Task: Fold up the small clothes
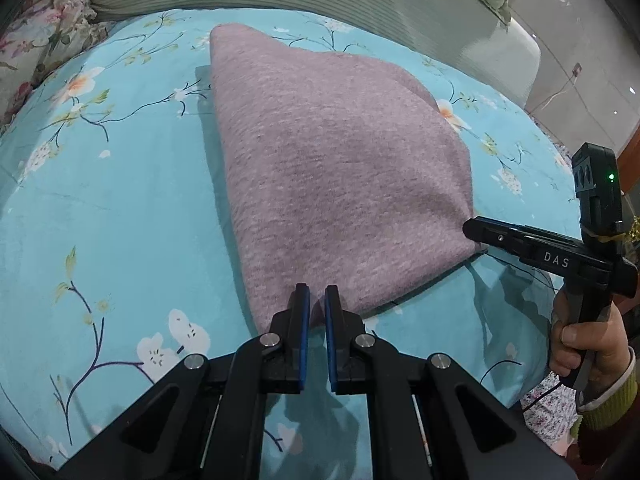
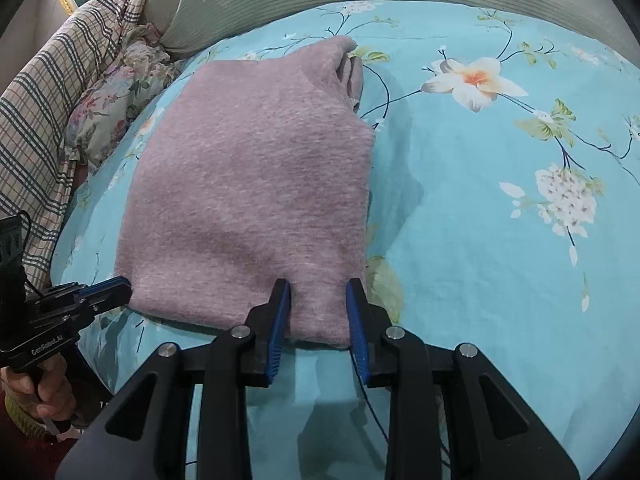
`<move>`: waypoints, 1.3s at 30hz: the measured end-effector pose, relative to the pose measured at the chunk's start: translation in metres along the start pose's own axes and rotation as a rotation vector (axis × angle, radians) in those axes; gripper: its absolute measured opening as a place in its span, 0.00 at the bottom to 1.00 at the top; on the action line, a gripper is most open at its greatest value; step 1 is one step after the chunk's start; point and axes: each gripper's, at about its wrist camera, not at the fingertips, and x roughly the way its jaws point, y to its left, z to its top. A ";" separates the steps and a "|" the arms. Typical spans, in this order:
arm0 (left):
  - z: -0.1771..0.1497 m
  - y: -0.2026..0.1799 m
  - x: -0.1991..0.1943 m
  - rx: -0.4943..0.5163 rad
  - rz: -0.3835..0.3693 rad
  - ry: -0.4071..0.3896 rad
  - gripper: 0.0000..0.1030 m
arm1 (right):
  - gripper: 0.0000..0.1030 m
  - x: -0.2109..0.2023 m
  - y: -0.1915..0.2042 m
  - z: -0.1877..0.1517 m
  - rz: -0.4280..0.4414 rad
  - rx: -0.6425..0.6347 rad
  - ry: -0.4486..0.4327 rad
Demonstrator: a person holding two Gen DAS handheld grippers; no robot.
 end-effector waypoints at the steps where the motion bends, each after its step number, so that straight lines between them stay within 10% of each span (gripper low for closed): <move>1: 0.000 0.000 -0.001 -0.006 0.002 0.006 0.07 | 0.29 0.000 0.001 0.000 -0.004 -0.001 0.001; 9: -0.011 -0.003 -0.014 -0.008 0.036 0.006 0.11 | 0.31 -0.005 0.007 -0.003 -0.029 0.001 -0.004; 14: -0.022 -0.001 -0.034 -0.022 0.119 -0.021 0.55 | 0.31 -0.025 0.013 -0.013 -0.029 -0.002 -0.012; 20: -0.036 0.002 -0.063 -0.018 0.229 -0.092 0.71 | 0.37 -0.051 0.021 -0.030 -0.009 0.006 -0.048; 32: -0.046 0.008 -0.075 -0.019 0.354 -0.101 0.79 | 0.58 -0.068 0.033 -0.055 0.004 -0.004 -0.060; 39: -0.019 0.019 -0.064 -0.039 0.306 -0.092 0.79 | 0.58 -0.060 0.028 -0.011 0.019 -0.017 -0.099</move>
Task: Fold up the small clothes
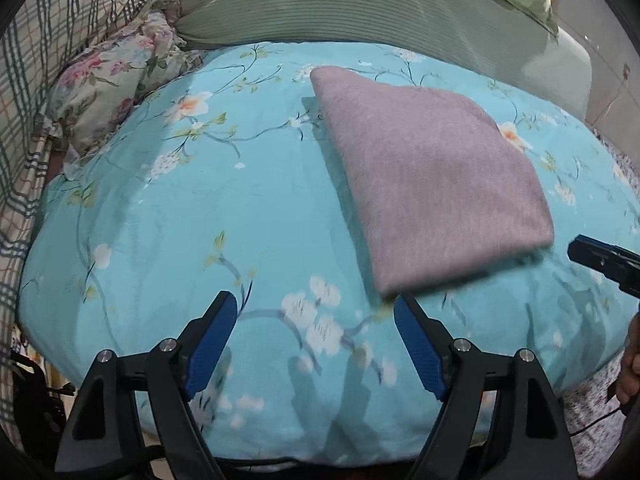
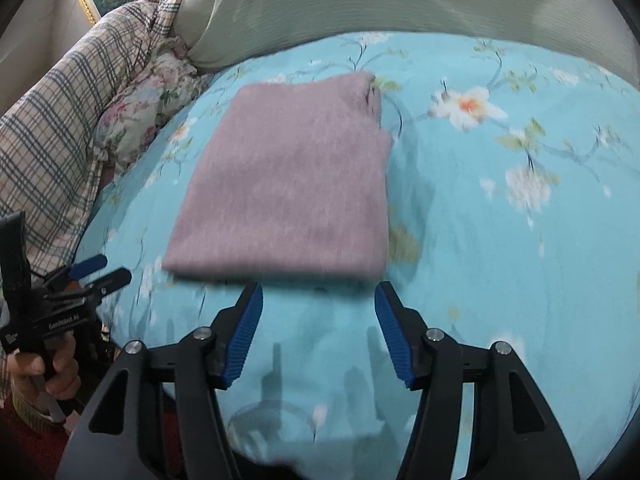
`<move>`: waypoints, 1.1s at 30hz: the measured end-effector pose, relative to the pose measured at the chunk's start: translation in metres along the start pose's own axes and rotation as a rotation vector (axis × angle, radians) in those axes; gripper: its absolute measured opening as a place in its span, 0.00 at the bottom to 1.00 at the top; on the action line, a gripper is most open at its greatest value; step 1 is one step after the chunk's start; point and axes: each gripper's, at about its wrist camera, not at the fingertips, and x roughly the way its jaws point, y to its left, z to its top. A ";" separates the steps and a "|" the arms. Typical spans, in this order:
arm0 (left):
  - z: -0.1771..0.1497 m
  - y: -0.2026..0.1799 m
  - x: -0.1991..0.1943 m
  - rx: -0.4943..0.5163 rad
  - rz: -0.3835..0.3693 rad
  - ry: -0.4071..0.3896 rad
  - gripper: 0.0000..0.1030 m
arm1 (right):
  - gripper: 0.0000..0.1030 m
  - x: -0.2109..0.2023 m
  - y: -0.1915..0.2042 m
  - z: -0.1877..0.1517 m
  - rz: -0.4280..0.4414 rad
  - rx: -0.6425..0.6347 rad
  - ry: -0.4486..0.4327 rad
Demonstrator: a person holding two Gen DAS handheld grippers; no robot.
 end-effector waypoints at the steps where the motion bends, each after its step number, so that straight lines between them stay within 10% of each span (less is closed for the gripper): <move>1: 0.007 0.000 0.003 -0.006 -0.008 -0.003 0.79 | 0.58 0.003 -0.002 0.011 0.001 -0.001 -0.016; 16: 0.101 0.000 0.066 -0.059 -0.034 -0.011 0.80 | 0.57 0.098 -0.048 0.128 0.052 0.136 -0.024; 19: 0.108 -0.001 0.081 -0.064 -0.036 0.010 0.80 | 0.07 0.120 -0.051 0.136 0.076 0.157 0.023; 33: 0.109 -0.004 0.102 -0.028 -0.005 0.028 0.85 | 0.18 0.102 -0.054 0.129 0.004 0.168 -0.025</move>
